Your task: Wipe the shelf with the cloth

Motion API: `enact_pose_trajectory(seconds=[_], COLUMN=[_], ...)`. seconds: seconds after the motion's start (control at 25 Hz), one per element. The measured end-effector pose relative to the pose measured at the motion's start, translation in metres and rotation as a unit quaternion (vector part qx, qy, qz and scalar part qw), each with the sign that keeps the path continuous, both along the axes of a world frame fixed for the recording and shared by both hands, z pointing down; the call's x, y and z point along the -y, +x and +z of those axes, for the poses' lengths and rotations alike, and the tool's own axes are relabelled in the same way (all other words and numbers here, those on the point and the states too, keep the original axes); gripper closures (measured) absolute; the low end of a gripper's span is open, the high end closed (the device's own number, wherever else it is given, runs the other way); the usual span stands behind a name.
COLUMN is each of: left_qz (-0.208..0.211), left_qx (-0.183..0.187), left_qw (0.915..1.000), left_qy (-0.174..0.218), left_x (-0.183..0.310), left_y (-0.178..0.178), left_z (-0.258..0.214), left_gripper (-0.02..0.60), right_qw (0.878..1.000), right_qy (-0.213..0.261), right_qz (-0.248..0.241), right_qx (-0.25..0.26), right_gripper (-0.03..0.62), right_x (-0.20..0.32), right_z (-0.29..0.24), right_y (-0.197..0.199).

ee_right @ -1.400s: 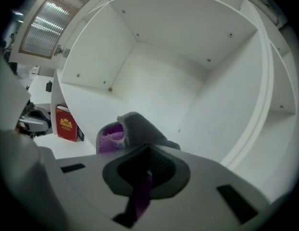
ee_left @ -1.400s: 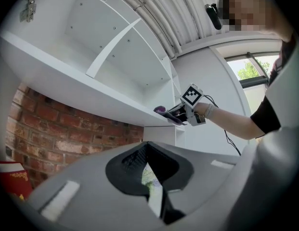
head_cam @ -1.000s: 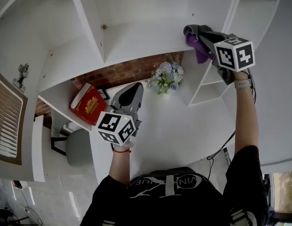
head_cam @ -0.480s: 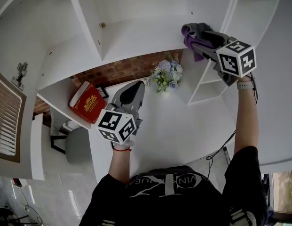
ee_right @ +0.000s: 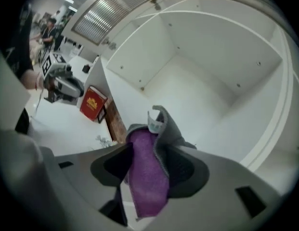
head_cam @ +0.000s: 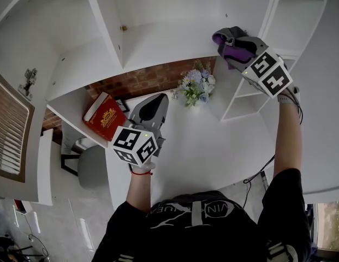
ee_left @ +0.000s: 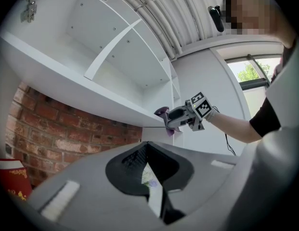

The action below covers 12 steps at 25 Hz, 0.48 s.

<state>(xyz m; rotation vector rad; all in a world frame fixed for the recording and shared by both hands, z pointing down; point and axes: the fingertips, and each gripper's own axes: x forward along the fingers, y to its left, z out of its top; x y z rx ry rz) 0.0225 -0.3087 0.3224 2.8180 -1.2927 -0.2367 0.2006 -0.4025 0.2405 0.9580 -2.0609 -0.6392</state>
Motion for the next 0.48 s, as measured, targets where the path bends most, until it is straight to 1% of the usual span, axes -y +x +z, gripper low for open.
enact_pose_trajectory(seconds=[0.12,0.28,0.4,0.48], left_qz=[-0.003,-0.005,-0.008,-0.011], left_qx=[0.002,0.005,0.006,0.007], left_qw=[1.0,1.0,0.9999,0.9999], left_qy=[0.002,0.004,0.004,0.001], left_x=[-0.002,-0.006,-0.01,-0.012], left_y=[-0.001,-0.001,-0.003,-0.005], left_z=[-0.002,-0.004,-0.005,-0.003], left_gripper=[0.571,0.571,0.571,0.571], right_qw=[0.996,0.983,0.974,0.971], right_qy=[0.06,0.124,0.16,0.184], right_qz=[0.01,0.023,0.034,0.044], right_qx=[-0.068,-0.136,-0.158,-0.145], right_gripper=[0.392,0.439,0.461,0.483], right_x=[-0.001,-0.005,-0.009,-0.013], right_z=[0.003,0.003,0.004,0.001], right_y=[-0.001,0.0,0.001,0.004])
